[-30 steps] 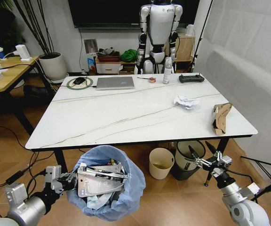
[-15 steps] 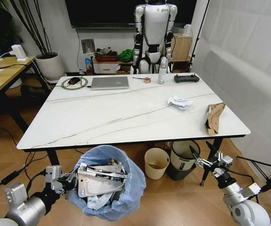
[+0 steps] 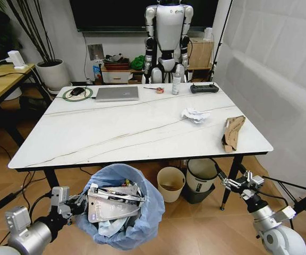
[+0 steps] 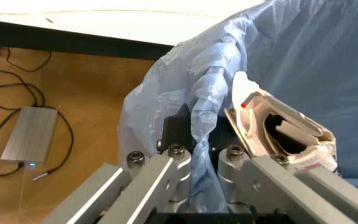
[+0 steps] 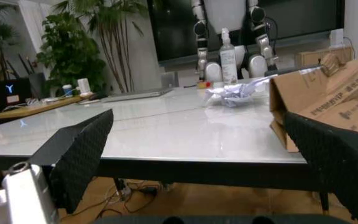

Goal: Pick up the trash bin and place the trash from the table into it.

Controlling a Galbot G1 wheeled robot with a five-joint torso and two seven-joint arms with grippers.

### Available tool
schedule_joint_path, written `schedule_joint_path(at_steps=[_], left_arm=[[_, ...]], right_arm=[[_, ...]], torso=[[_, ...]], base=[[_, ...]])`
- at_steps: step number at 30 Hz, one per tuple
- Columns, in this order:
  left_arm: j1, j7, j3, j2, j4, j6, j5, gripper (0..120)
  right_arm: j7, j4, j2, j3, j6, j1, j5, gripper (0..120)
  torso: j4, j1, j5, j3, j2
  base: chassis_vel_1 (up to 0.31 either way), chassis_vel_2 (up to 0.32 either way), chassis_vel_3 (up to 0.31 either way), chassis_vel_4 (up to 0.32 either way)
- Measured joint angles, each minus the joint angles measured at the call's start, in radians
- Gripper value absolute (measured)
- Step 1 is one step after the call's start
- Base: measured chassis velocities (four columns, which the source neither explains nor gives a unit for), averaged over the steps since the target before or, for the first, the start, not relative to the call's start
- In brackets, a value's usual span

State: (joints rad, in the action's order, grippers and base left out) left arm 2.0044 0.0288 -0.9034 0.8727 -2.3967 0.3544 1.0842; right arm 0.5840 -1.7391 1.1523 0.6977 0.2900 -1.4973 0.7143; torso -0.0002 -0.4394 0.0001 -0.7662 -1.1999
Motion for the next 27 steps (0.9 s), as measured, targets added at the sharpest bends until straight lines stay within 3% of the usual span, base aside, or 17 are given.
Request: schedule_joint_path(at_steps=[17,27], left_arm=[[0.0,0.001,0.005,0.002,-0.001,0.002,-0.004,0],[-0.004,0.004,0.009,0.001,0.0,0.004,-0.001,0]], right_arm=[[0.008,0.01,-0.006,-0.01,-0.001,0.01,0.001,100],[-0.002,0.027,-0.016,-0.03,0.006,0.03,-0.014,100]], torso=[[0.0001,0.0,-0.0001,0.0,0.0],[0.0,0.0,0.0001,0.0,0.0]], base=[[-0.097,-0.092,0.106,0.101],[-0.02,-0.021,0.011,0.017]])
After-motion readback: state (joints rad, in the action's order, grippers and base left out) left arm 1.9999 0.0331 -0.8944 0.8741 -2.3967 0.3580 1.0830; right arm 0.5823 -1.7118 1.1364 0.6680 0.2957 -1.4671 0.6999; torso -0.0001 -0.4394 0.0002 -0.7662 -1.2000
